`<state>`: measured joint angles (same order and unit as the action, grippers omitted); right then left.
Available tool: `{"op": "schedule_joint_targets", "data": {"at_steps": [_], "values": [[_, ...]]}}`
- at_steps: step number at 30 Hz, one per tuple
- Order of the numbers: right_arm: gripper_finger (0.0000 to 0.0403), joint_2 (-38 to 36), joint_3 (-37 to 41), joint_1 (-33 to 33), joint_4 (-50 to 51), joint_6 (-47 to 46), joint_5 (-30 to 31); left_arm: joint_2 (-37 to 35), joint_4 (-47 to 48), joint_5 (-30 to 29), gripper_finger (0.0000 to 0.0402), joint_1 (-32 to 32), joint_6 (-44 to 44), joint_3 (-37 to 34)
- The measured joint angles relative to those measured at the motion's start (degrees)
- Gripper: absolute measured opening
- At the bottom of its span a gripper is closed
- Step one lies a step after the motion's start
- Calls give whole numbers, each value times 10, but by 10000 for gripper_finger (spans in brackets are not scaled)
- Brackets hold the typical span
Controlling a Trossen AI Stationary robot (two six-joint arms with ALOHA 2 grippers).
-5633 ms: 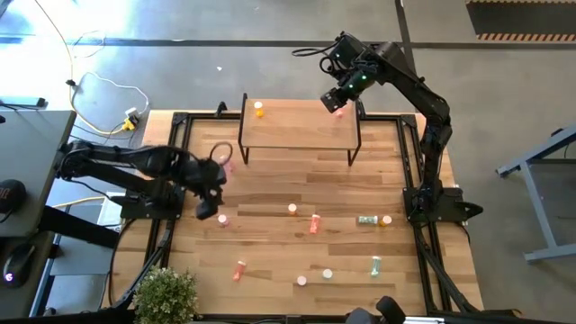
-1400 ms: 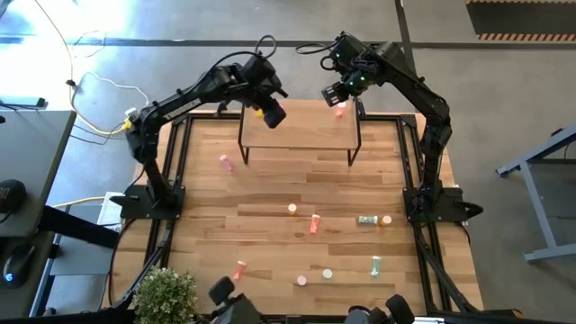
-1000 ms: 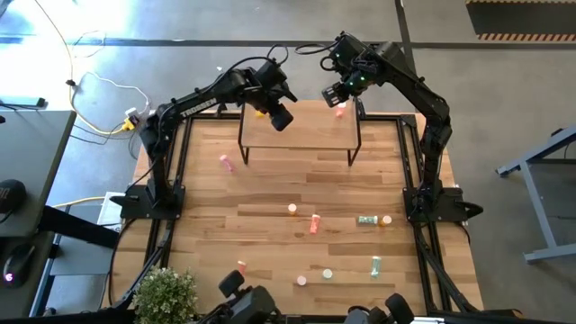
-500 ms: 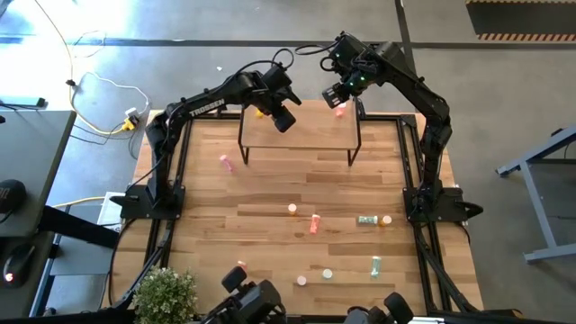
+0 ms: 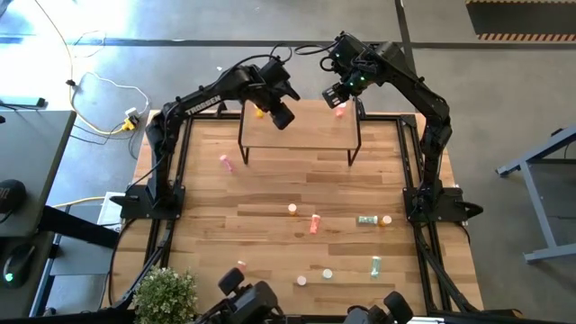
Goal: Pick and place medicine bottles onto shelf by color
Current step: Put the middle purple medicine bottle on the shelf
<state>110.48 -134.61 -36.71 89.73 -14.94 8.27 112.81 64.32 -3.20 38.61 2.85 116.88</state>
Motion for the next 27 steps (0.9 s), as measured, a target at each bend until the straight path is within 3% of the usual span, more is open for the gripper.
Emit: {"op": "schedule_joint_targets", "data": {"at_steps": [8, 27], "values": [[136, 0, 0, 0, 0, 0, 0, 0, 70, 30, 115, 16, 20, 22], [136, 0, 0, 0, 0, 0, 0, -1, 86, 47, 115, -2, 47, 22]]}}
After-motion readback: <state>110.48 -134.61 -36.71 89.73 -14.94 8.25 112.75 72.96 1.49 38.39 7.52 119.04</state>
